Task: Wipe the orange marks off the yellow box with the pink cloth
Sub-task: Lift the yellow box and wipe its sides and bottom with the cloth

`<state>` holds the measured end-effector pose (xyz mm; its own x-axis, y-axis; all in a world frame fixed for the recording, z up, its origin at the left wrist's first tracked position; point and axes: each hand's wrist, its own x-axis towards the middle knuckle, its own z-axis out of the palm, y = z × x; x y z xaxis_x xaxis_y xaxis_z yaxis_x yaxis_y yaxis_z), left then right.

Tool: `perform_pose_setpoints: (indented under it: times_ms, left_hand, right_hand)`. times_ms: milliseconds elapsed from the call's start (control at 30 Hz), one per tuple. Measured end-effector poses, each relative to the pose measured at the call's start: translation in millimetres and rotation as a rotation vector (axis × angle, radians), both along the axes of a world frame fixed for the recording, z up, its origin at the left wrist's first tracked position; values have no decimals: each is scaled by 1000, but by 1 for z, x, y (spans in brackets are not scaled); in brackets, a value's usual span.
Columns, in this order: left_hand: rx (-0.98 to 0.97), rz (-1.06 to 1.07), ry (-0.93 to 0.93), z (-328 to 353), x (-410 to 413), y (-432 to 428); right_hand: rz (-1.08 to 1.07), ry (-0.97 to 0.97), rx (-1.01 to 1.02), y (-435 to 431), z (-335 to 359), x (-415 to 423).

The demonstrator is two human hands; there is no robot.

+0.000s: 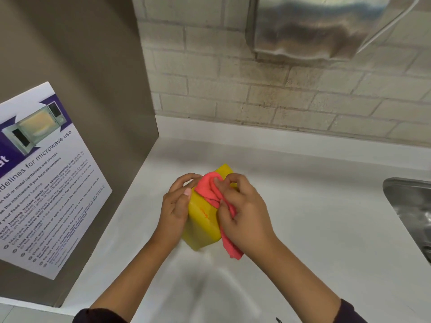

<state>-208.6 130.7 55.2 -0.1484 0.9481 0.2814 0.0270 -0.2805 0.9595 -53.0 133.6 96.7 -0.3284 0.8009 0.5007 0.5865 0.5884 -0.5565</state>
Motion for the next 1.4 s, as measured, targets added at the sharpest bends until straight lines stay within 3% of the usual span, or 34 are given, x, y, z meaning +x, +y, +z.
perform_pose_setpoints:
  times_ms: [100,267,367,667,900,1100,1400]
  left_hand:
    - [5,-35,-2,1,0,-1]
    - [20,-37,64,-3,0,-4]
    - [-12,-17,67,-5,0,-2]
    - [-15,-29,13,-3,-5,-1]
    - [-143,0,99,-8,-3,-7]
    - [-235,114,127,-15,-4,-7]
    - [-222,-85,86,-10,-7,-5]
  right_hand:
    - [102,22,43,-4,-5,14]
    - [-139,39,-36,12,-6,27]
    - [-171,48,-89,17,-2,13]
    - [180,75,42,-1,-9,17]
    - [-157,121,-163,22,-2,23]
    - [18,-68,-90,9,2,2]
    - [314,-196,-28,2,13,5]
